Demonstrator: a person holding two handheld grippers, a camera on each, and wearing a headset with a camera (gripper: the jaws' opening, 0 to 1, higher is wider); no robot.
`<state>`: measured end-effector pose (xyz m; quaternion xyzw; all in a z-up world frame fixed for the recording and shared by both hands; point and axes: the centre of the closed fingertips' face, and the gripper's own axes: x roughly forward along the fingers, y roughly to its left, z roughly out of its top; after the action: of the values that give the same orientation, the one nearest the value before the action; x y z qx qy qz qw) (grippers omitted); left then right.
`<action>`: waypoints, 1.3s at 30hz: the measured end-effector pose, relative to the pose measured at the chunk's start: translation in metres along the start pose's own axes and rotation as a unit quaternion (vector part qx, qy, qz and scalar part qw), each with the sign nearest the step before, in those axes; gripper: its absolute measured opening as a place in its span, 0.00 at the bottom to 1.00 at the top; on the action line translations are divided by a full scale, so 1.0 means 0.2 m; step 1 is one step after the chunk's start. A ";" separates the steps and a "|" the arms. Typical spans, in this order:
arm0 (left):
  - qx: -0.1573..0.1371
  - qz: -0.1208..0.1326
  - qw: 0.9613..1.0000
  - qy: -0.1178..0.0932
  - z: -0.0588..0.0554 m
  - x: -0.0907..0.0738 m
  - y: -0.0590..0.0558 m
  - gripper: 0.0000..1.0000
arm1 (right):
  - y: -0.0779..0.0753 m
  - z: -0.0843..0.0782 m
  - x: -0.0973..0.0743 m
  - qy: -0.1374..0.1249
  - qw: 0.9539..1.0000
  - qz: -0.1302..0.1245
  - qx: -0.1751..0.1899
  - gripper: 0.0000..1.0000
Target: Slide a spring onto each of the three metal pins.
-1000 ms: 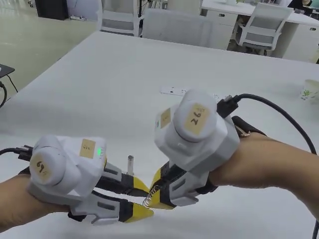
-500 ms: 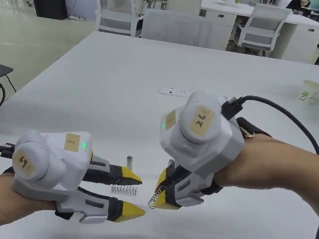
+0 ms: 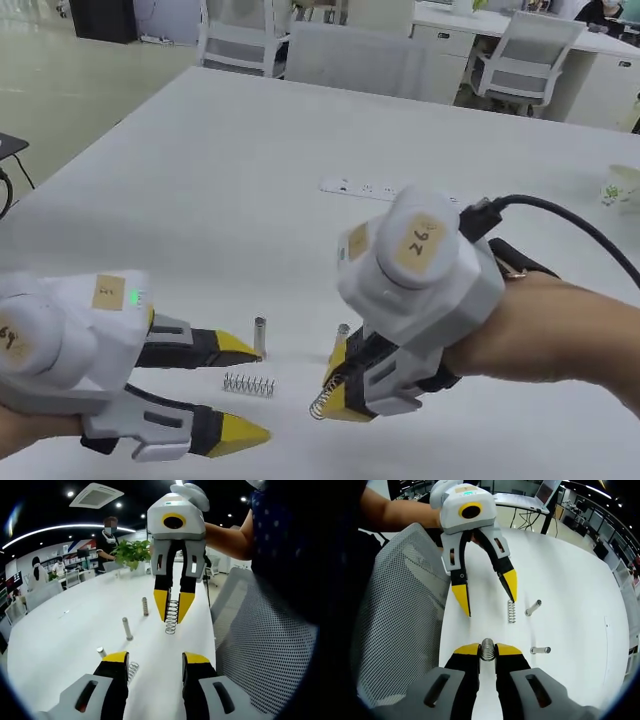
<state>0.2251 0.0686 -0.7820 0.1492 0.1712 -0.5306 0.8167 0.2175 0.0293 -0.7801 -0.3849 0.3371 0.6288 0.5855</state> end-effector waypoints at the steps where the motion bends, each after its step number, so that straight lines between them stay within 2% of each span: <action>1: -0.002 0.003 1.000 -0.001 0.00 -0.01 0.00 0.37 | 0.00 0.00 0.00 0.000 1.000 0.001 0.002 0.08; 19: -0.031 0.047 0.998 0.005 -0.10 -0.10 0.04 0.45 | -0.05 -0.08 -0.04 0.012 1.000 -0.001 0.019 0.08; 25: -0.033 0.048 0.998 0.006 -0.10 -0.10 0.03 0.46 | -0.06 -0.11 -0.05 0.020 1.000 -0.002 0.021 0.08; 32: -0.032 0.047 0.998 0.001 -0.09 -0.09 0.02 0.46 | -0.11 -0.14 -0.08 0.028 0.999 -0.014 0.024 0.08; 39: -0.032 0.042 0.999 0.002 -0.10 -0.08 0.01 0.46 | -0.20 -0.18 -0.11 0.058 0.997 -0.038 0.016 0.08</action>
<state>0.2181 0.0895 -0.7924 0.1312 0.1831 -0.4895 0.8424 0.2611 -0.0092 -0.7763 -0.4239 0.3654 0.5774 0.5945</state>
